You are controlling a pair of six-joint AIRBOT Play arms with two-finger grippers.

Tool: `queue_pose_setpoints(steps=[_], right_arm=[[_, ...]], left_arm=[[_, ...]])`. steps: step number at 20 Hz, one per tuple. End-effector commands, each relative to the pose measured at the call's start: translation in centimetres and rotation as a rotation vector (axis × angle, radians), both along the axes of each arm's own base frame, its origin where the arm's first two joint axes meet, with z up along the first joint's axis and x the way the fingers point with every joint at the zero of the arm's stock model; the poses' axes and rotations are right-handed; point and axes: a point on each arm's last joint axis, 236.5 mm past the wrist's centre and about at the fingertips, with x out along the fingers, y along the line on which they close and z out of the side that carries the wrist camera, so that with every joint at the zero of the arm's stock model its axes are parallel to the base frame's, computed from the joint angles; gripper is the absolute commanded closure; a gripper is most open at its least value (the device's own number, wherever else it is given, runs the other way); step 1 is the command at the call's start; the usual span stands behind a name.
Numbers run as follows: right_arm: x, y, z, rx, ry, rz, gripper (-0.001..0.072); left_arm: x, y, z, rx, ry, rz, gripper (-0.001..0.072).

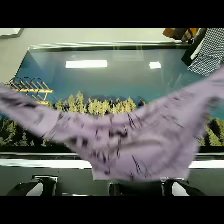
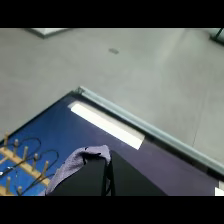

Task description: Fold the clothes and pants, and hang the long-sleeved shirts on hangers.

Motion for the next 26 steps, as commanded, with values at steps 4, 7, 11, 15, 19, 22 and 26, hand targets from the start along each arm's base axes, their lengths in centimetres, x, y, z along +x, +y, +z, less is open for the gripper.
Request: queue_pose_setpoints(steps=[4, 7, 11, 15, 19, 22, 26], right_arm=[[16.1, 3.6, -27.0, 0.227, 0.501, 0.286, 0.0670], [17.3, 7.4, -37.6, 0.191, 0.717, 0.413, 0.0669], [15.6, 6.8, -42.2, 0.120, 0.864, 0.462, 0.0470], [9.8, 1.4, -39.9, 0.051, 0.971, 0.536, 0.0104], [3.9, -1.9, -40.0, 0.258, 0.977, 0.486, 0.0094], [-0.6, 0.6, -43.6, 0.365, 1.015, 0.504, 0.0084], [-3.3, 6.2, -48.9, 0.445, 1.041, 0.566, 0.0038]], left_arm=[[18.2, -5.3, -23.2, -0.299, 0.383, -0.221, 0.0685], [19.6, -10.5, -33.1, -0.407, 0.604, -0.353, 0.0685], [17.5, -13.4, -39.4, -0.437, 0.819, -0.394, 0.0614], [14.7, -11.0, -37.3, -0.399, 0.877, -0.422, -0.0013], [9.5, -7.1, -35.3, -0.409, 0.892, -0.373, -0.0013], [4.9, -9.0, -38.1, -0.537, 0.875, -0.389, -0.0013], [0.9, -15.6, -42.8, -0.771, 0.838, -0.469, -0.0013]])
